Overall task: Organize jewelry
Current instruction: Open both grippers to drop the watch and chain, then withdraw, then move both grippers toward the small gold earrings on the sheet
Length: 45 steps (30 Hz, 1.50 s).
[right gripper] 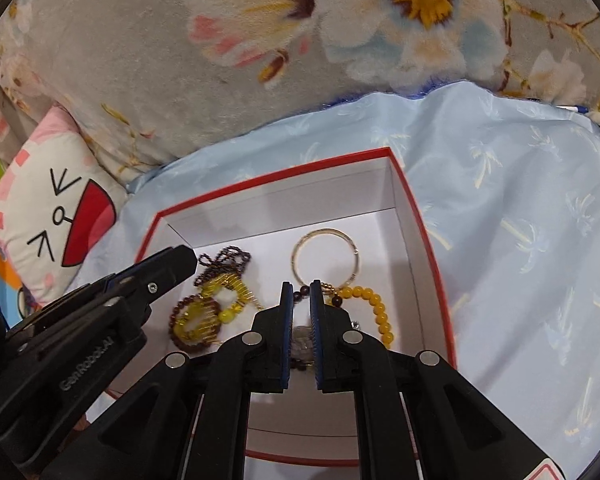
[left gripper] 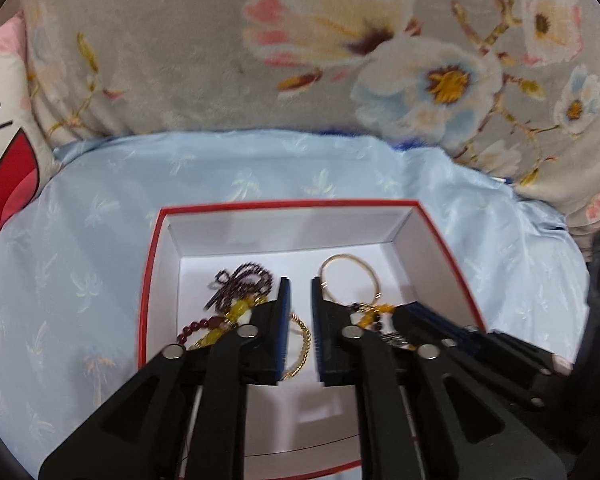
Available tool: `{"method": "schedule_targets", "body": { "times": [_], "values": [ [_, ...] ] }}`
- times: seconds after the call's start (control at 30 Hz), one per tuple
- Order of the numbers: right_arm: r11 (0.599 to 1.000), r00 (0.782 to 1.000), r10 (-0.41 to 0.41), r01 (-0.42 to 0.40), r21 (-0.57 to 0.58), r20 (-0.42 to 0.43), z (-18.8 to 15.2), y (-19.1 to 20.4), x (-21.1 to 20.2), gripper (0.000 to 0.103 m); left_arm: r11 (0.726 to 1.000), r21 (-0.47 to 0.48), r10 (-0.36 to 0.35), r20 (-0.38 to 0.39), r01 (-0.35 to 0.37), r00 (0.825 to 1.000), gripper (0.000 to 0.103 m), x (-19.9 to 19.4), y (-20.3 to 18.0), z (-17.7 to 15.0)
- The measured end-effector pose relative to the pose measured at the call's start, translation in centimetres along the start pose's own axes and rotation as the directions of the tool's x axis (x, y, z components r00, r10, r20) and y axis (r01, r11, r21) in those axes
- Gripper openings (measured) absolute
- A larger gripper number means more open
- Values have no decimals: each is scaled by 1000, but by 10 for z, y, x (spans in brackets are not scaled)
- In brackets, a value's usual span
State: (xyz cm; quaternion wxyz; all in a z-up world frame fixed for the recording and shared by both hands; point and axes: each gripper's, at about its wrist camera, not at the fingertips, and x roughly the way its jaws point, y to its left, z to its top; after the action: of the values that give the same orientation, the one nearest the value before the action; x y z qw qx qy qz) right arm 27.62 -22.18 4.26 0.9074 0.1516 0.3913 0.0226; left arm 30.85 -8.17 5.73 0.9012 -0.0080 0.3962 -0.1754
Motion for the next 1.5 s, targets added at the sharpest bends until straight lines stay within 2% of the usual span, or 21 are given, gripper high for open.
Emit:
{"method": "schedule_targets", "body": {
  "times": [0.03, 0.07, 0.27, 0.4, 0.57, 0.97, 1.5],
  "values": [
    [1000, 1000, -4, 4, 2, 3, -1, -1, -2, 13, 1000, -5, 19, 1, -19, 1000, 29, 1, 2, -3],
    [1000, 1000, -2, 2, 6, 2, -2, -3, -3, 14, 999, -10, 30, 3, -30, 1000, 31, 1, 4, -4],
    [1000, 999, -6, 5, 19, 36, -12, -9, -25, 15, 996, 10, 93, 20, -93, 995, 33, -13, 6, -16],
    [1000, 998, -10, 8, 18, 62, -25, -10, -46, 28, 990, 43, 134, 26, -135, 991, 34, -25, 4, -29],
    [1000, 996, -25, 26, -13, 80, -45, -3, -68, 34, 992, 39, 123, 19, -123, 992, 35, -42, 5, -51],
    [1000, 998, 5, -3, -27, 58, -84, 14, -95, 34, 992, 44, 119, 24, -120, 993, 38, -78, -3, -83],
    [997, 998, -24, 28, -69, 61, -115, 30, -116, 34, 993, 30, 110, 4, -111, 994, 38, -100, -4, -109]
  ]
}}
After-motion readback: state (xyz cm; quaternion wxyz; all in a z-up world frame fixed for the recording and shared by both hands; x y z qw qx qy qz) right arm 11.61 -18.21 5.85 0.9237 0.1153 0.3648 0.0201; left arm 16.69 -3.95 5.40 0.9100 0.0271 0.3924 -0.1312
